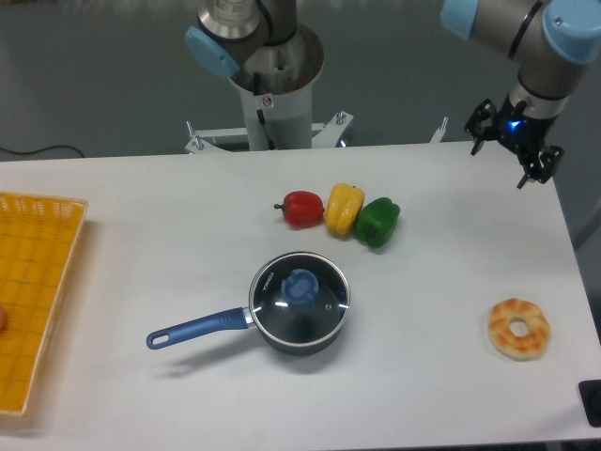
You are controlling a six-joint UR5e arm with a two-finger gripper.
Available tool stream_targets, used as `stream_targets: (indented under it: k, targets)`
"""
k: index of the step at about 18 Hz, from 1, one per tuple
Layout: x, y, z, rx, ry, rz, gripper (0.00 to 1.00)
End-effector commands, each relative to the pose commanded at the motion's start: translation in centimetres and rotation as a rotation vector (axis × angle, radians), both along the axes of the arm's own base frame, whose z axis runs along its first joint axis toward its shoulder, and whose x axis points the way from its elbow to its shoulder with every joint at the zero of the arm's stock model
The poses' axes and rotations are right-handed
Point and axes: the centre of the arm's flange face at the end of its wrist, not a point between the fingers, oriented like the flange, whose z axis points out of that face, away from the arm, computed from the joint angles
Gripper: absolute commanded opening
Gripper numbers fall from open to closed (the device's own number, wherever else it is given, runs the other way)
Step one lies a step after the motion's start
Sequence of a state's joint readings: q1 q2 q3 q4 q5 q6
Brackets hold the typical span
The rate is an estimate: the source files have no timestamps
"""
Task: Open the lid
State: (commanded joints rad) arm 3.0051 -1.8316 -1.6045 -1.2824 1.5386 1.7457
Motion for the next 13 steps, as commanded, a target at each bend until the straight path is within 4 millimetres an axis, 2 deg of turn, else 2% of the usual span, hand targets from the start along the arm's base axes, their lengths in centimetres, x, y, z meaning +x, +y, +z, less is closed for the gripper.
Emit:
stream_targets:
  k: [5, 8, 13]
  targets:
    - [0.1, 0.5, 0.2, -0.001, 0.002, -0.008, 1.00]
    - [1.0, 2.1, -0.3, 0.001, -0.010, -0.023, 1.00]
    - [1.1, 2.3, -0.2, 0.001, -0.004, -0.026, 1.00]
